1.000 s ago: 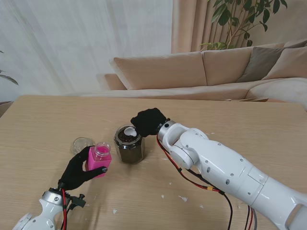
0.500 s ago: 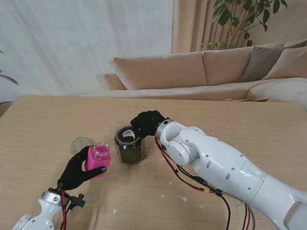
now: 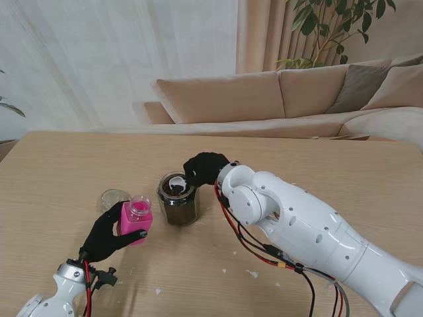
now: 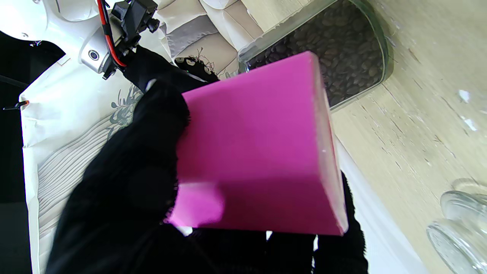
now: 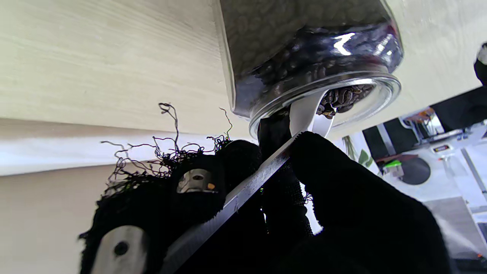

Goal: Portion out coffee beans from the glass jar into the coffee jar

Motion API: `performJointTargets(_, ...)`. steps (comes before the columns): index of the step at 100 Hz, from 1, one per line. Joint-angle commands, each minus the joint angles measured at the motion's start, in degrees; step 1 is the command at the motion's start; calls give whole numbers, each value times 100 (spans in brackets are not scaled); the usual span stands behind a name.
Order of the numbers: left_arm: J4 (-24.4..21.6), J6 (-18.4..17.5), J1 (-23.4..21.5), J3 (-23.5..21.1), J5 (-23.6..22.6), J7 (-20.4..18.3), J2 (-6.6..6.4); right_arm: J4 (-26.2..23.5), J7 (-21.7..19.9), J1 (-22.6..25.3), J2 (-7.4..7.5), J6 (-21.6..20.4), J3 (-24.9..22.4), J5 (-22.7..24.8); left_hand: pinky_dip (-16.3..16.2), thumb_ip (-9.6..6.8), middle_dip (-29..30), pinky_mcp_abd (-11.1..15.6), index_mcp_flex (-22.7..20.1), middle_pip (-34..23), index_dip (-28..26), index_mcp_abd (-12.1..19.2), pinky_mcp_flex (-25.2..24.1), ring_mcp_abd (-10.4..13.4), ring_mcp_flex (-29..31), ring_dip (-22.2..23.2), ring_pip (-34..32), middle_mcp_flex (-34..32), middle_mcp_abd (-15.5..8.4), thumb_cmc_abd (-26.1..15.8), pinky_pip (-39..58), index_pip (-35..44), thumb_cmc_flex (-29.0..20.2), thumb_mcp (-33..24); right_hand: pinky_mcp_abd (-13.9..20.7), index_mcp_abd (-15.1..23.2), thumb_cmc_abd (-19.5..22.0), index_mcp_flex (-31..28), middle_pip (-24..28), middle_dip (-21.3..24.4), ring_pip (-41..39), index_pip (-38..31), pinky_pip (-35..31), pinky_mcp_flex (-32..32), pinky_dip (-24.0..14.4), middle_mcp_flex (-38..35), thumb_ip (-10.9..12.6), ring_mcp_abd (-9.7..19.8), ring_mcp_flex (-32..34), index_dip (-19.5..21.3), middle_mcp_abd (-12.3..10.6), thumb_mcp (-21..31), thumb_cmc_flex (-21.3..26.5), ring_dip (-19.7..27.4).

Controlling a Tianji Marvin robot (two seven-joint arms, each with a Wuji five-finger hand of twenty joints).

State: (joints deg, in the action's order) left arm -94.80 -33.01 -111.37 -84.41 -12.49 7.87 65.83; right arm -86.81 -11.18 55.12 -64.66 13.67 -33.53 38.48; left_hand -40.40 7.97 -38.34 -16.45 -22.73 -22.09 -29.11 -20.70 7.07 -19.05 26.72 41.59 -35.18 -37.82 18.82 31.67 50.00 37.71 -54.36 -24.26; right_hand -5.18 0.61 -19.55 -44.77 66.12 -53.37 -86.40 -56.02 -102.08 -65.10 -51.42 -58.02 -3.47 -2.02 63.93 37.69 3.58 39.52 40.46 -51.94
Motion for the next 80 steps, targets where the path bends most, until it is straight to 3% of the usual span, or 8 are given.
performJointTargets(1,-45,11,-34,18,-8,-80,29,-78,-98,71,-4,46,-46,5,-67,-207,-137,69,-284,-610,-295,674,-66,67,-125,63,28,-143,-493,-831,7,638,-810,-797,585,63,130,17,150,-128,-313,-43,-1790,-289,-21,-164,167,42,194,119,130,74,156,-7)
performJointTargets(46,-34,183,35,188,-77,-93,17,-448,-160,477,23,328,-561,-504,-84,-207,-157,52,-281,-612,-310,687,-46,72,-121,72,11,-155,-501,-835,41,664,-836,-773,508,-7,103,7,155,-136,-344,-55,-1790,-310,-52,-175,157,-20,208,99,185,82,192,-9)
performJointTargets(80,186,220,269,393,-73,-31,33,-820,-134,817,72,391,-913,-474,-89,-210,-176,59,-272,-627,-316,706,-30,88,-108,71,0,-164,-520,-811,61,711,-809,-792,466,-32,96,5,157,-137,-357,-60,-1790,-312,-71,-176,150,-44,209,82,214,83,215,-7)
